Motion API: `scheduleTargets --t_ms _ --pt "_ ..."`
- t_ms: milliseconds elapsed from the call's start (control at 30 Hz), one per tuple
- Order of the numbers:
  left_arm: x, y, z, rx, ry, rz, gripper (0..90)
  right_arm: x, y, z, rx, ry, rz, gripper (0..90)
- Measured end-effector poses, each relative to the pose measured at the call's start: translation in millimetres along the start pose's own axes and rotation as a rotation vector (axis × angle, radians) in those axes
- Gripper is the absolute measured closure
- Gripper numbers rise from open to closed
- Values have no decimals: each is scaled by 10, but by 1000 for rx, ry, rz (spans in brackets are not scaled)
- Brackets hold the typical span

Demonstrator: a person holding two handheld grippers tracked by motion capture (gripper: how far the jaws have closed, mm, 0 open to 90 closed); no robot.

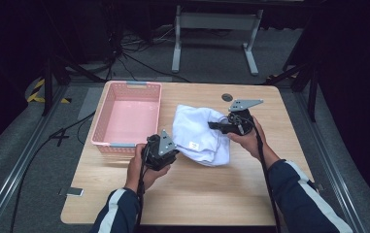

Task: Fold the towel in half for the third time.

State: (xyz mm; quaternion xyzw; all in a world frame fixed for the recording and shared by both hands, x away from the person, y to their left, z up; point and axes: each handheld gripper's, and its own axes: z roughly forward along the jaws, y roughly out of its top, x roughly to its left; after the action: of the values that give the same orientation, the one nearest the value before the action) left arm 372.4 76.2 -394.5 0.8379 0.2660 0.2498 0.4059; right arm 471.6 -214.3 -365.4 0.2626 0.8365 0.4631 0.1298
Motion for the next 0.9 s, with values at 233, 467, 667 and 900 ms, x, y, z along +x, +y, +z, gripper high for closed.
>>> scheduleTargets --t_ms 233,467,667,900 --pt "171 -52 -186 -7 75 -27 679 86 288 200 -17 17 -30 690" --pt "408 -161 -383 -13 134 -78 679 193 569 466 -26 43 -39 689" --pt "670 -311 -543 2 201 -129 680 296 793 814 -28 65 -35 688" --pt "903 -481 -628 23 250 -180 679 401 1019 1175 -16 74 -40 686"
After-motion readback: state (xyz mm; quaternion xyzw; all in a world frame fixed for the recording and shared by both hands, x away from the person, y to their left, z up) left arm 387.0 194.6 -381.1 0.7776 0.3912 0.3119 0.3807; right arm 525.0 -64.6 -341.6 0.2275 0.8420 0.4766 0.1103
